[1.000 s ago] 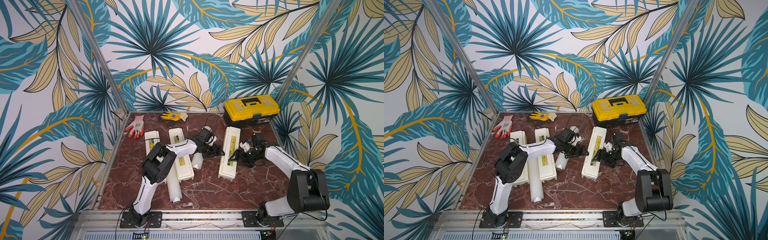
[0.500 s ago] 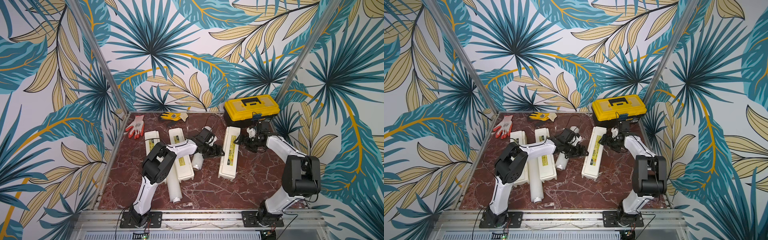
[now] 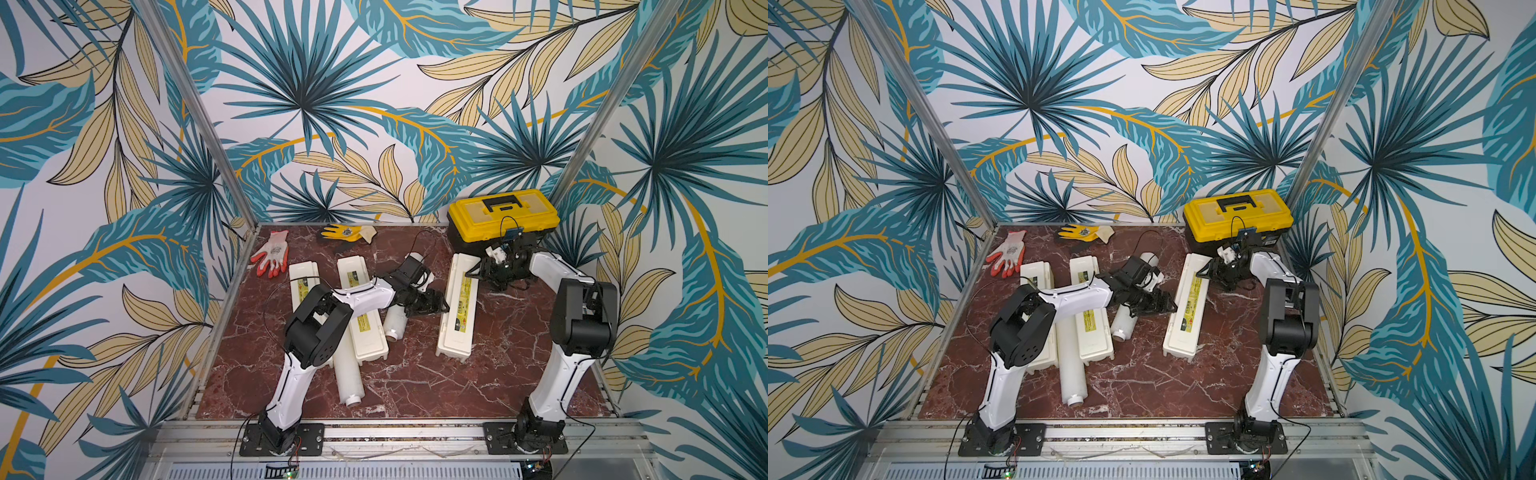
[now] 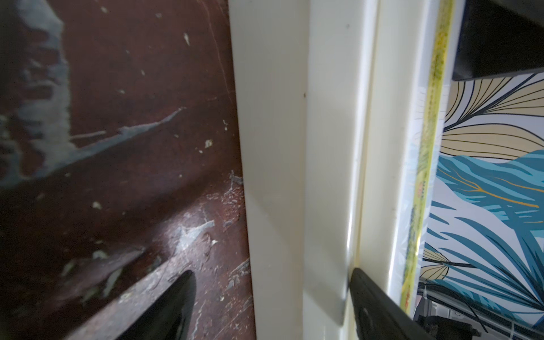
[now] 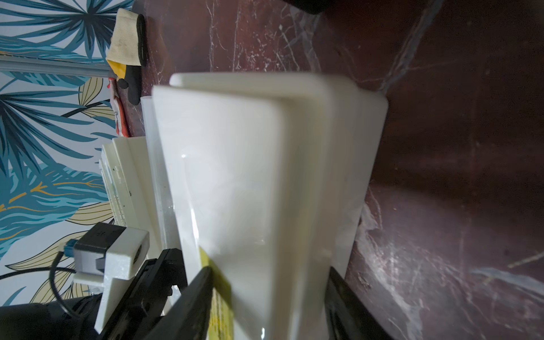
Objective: Put plastic wrap rolls into dispensers
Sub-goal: Close the lid on the plastic wrap cutting box.
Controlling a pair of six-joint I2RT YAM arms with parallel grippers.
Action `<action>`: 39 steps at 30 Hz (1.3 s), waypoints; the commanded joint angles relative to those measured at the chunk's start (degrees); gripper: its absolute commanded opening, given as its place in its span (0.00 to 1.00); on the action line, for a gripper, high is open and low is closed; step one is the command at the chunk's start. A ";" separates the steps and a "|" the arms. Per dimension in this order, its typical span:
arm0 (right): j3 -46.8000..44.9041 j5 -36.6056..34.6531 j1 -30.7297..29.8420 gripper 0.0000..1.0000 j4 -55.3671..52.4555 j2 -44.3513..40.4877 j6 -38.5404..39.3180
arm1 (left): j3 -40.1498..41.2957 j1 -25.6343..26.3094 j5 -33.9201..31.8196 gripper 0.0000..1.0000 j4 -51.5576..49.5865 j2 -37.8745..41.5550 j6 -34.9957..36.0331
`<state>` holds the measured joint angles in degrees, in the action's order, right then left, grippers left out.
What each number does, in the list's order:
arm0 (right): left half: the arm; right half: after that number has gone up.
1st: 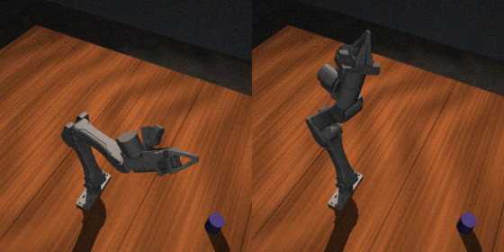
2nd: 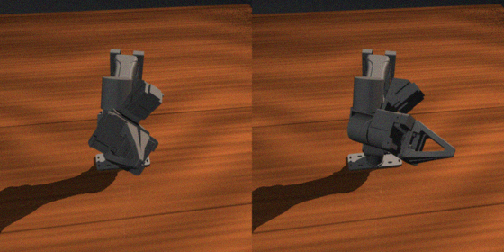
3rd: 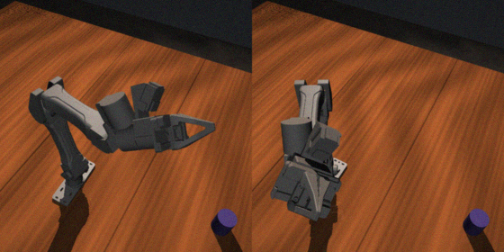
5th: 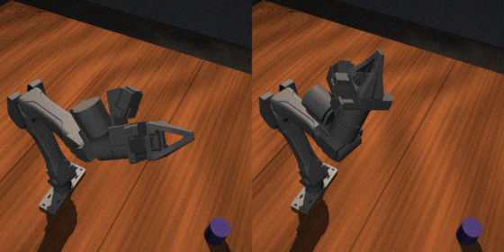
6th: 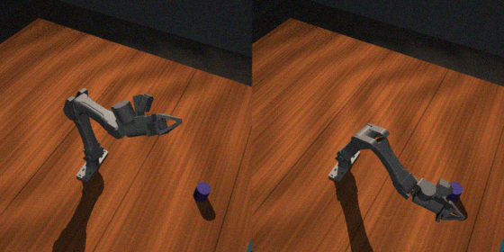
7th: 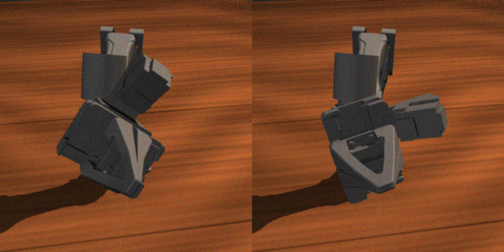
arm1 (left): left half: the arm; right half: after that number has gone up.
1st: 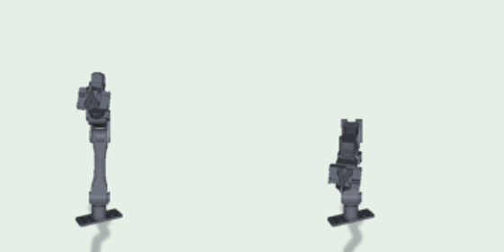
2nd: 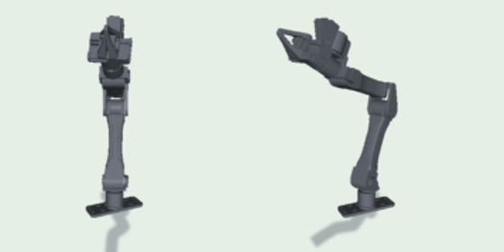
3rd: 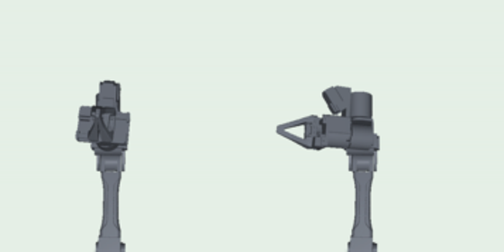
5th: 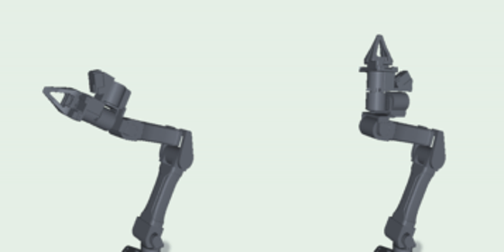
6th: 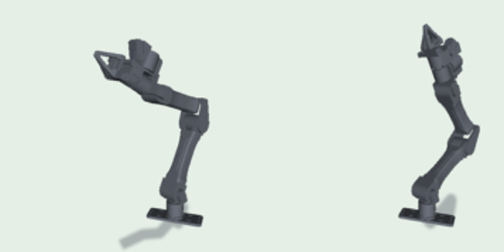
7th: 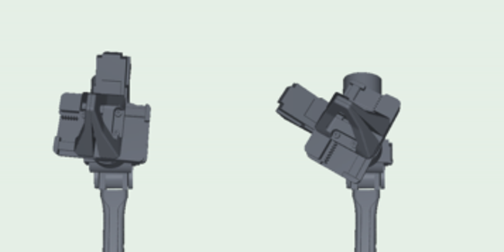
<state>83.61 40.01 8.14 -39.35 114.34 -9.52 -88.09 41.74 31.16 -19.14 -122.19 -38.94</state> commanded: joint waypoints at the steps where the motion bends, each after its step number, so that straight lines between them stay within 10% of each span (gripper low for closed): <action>1: -2.50 -13.86 -2.17 0.55 -10.21 4.87 5.76 | -2.09 2.65 2.32 0.87 -4.59 -2.29 3.70; 25: -0.68 -14.98 -7.26 0.52 -14.51 5.20 12.07 | -36.57 -5.28 5.28 0.96 -3.55 -23.28 1.92; 39: 3.16 -14.72 -7.26 0.54 -15.21 6.88 10.27 | -26.08 -5.35 -4.44 0.61 -8.54 -24.84 -3.15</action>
<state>89.91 35.55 1.98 -49.87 116.40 0.03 -118.87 35.38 33.34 -19.75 -142.08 -42.06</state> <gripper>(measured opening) 0.537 0.620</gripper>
